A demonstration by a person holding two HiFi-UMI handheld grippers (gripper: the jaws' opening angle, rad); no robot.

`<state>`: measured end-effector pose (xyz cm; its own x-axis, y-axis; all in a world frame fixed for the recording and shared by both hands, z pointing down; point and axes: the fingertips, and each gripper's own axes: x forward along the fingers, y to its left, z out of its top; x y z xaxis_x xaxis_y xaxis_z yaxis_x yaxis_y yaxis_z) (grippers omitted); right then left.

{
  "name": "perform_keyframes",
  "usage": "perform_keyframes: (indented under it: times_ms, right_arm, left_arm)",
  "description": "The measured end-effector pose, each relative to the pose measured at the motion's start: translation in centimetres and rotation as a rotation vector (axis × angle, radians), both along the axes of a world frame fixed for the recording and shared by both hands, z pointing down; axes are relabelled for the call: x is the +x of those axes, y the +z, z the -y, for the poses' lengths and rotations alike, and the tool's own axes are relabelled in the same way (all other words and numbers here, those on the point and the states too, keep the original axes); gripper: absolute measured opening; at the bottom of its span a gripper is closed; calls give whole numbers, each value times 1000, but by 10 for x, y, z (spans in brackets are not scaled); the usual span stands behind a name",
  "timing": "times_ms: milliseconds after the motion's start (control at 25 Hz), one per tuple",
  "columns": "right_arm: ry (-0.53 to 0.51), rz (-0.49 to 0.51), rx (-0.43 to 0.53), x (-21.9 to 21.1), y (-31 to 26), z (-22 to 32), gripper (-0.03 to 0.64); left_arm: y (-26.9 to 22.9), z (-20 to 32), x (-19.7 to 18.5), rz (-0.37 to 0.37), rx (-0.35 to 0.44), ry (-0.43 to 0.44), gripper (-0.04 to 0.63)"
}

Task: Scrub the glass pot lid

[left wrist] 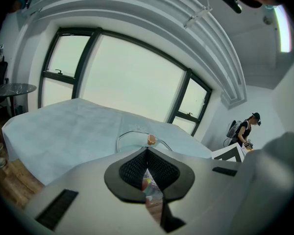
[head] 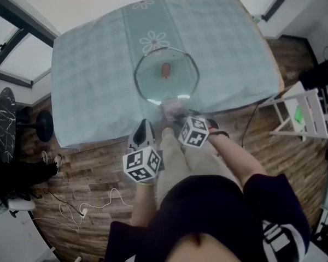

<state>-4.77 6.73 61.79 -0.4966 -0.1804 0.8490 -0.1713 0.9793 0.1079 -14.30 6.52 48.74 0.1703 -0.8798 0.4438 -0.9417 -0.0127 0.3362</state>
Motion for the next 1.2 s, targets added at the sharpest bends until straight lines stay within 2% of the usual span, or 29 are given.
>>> perform_keyframes:
  times_ms: [240,640,1200]
  right_arm:
    - [-11,20,5,0,-8,-5,66]
    - [-17,25,28,6,-22,-14,66]
    - [48,69,83,10,-71,27,66]
  left_arm:
    - [0,-9,3,17,4,-8,-2]
    - [-3,-15,-3,4,8,-40,0]
    - [-8,17,-9,1,28,-2,0]
